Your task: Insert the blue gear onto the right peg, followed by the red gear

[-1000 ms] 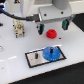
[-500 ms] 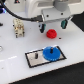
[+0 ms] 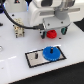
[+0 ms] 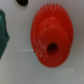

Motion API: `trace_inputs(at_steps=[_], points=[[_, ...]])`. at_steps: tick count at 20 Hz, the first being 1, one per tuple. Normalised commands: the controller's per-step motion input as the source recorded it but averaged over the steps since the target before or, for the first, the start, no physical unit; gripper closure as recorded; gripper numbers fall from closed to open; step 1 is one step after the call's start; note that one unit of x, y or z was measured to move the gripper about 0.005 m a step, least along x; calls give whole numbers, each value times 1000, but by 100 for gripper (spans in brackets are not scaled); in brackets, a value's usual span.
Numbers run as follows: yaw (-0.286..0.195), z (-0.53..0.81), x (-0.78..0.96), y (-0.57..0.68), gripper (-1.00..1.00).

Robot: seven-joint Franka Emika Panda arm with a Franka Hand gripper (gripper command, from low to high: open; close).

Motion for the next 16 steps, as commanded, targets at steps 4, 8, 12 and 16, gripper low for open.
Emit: trace_inputs(at_steps=[4,8,12,16], points=[[0,-238,-582,3,-100],[0,-95,-493,-26,100],[0,-141,-592,-52,100],[0,-89,-317,5,100]])
